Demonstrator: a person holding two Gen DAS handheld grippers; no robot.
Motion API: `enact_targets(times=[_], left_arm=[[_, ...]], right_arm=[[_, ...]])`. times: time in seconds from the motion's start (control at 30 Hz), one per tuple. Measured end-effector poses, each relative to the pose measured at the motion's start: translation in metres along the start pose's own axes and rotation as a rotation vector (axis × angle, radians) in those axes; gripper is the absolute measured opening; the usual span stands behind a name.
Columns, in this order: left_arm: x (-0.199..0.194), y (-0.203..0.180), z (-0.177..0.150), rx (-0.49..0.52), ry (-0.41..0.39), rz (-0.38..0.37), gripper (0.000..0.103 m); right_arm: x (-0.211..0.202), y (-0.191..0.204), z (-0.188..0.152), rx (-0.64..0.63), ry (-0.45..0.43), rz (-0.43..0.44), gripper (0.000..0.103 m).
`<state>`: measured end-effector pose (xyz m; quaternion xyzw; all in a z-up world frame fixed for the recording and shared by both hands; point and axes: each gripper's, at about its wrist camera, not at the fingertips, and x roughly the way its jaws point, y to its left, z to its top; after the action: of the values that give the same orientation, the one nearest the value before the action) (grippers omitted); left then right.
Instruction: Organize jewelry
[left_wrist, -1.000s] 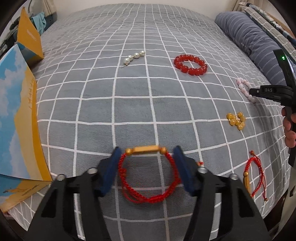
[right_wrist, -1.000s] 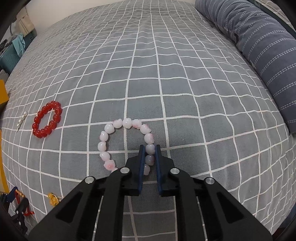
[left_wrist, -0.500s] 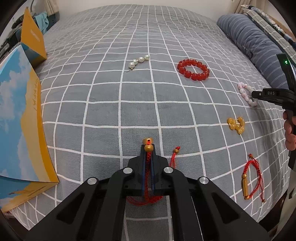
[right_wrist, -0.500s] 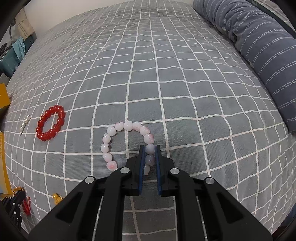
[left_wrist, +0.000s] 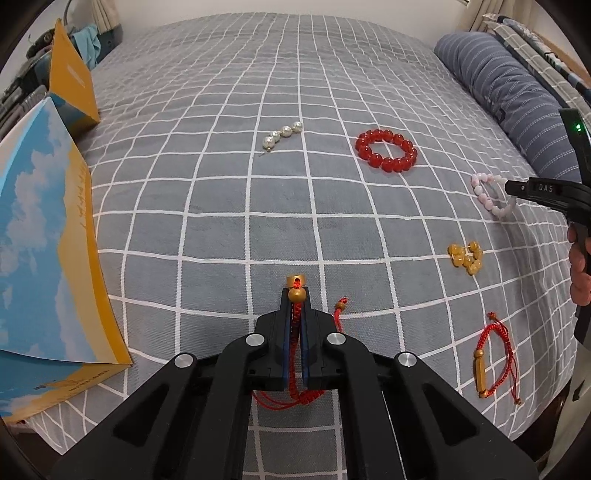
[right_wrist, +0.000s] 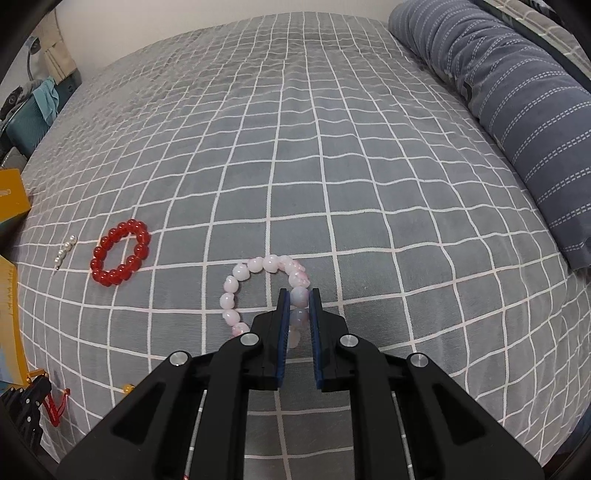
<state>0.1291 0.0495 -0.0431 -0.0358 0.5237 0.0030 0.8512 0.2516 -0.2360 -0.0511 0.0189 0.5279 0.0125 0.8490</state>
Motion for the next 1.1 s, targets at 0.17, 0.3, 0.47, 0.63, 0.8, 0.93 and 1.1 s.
enact_targets(times=[0.17,0.3,0.47,0.63,0.8,0.93,1.1], left_arm=[[-0.005,0.000,0.002,0.001,-0.009,-0.002,0.003],[-0.010,0.001,0.005,-0.001,-0.018,-0.002,0.003],[-0.017,0.002,0.012,0.005,-0.031,0.006,0.003],[-0.027,0.002,0.021,0.010,-0.051,0.008,0.003],[-0.036,0.003,0.029,0.009,-0.069,0.012,0.003],[-0.043,0.004,0.036,0.011,-0.083,0.015,0.003],[-0.048,0.006,0.040,0.006,-0.093,0.015,0.003]], right_arm=[[-0.007,0.002,0.002,0.001,-0.017,0.008,0.010],[-0.013,0.004,0.003,-0.003,-0.030,0.016,0.010],[-0.022,0.008,0.003,-0.015,-0.046,0.019,0.010],[-0.030,0.011,0.003,-0.024,-0.061,0.024,0.010],[-0.038,0.014,0.004,-0.035,-0.078,0.023,0.010],[-0.043,0.014,0.004,-0.040,-0.089,0.026,0.010],[-0.053,0.014,0.003,-0.050,-0.111,0.021,0.010]])
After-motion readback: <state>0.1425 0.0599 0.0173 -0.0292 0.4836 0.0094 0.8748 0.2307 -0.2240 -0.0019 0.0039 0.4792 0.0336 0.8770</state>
